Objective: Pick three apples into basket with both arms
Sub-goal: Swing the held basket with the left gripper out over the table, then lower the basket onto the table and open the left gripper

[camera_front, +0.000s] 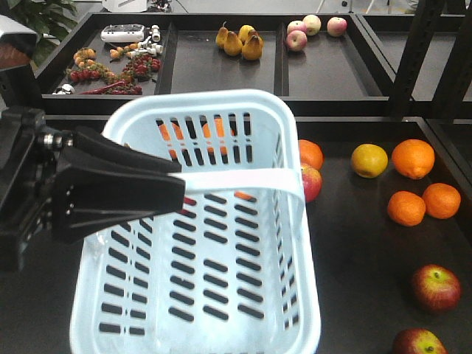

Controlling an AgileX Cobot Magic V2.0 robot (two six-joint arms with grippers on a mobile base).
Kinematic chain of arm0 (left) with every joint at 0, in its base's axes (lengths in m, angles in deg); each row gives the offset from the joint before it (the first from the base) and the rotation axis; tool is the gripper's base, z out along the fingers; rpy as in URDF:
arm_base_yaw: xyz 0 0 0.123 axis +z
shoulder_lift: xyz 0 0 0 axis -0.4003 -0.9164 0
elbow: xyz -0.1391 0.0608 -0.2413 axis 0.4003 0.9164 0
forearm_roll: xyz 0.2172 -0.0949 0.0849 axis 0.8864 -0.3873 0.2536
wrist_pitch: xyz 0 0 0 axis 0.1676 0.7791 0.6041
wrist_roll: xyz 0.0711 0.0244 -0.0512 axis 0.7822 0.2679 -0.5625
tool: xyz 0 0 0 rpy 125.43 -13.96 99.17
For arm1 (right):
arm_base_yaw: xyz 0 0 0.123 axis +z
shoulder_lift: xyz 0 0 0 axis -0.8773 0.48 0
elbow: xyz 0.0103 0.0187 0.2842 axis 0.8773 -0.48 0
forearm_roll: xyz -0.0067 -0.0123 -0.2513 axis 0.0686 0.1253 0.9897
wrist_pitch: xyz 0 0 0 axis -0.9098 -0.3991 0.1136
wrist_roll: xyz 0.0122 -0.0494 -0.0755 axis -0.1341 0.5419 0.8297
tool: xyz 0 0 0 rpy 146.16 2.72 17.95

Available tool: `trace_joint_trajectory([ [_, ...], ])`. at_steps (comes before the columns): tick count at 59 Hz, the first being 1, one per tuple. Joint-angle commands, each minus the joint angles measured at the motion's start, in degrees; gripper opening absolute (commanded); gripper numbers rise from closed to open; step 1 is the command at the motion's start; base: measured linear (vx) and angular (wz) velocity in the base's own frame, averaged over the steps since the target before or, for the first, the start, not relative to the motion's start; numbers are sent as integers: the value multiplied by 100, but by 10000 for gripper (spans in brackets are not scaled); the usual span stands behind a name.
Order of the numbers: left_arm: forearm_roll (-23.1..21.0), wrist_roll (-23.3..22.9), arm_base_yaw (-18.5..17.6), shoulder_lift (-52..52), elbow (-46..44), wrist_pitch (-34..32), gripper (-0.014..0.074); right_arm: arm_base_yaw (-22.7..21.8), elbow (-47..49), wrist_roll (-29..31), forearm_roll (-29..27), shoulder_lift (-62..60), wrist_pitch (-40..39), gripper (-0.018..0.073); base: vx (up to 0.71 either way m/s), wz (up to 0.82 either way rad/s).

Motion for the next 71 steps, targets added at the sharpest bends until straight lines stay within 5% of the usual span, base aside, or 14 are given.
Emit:
trace_joint_trajectory([
  [1,-241,35,-28,-56,-159,367,-6,6,-76,30,65,-68,-419,-4,0,0],
  [12,-586,318,-28,-707,-285,270,-6,6,-76,30,65,-68,-421,-4,0,0],
  [35,-592,439,-46,-2408,-1768,-108,-6,6,-76,30,65,-68,-425,-4,0,0],
  [46,-479,512,-447,-3140,-2136,-128,-6,6,-76,30,65,-68,-425,-4,0,0],
  [54,-235,965,-766,-3574,-2285,-41,-6,6,-76,30,65,-68,-425,-4,0,0],
  [71,-224,731,-848,-3995,-2357,-184,-6,6,-76,30,65,-68,-425,-4,0,0],
])
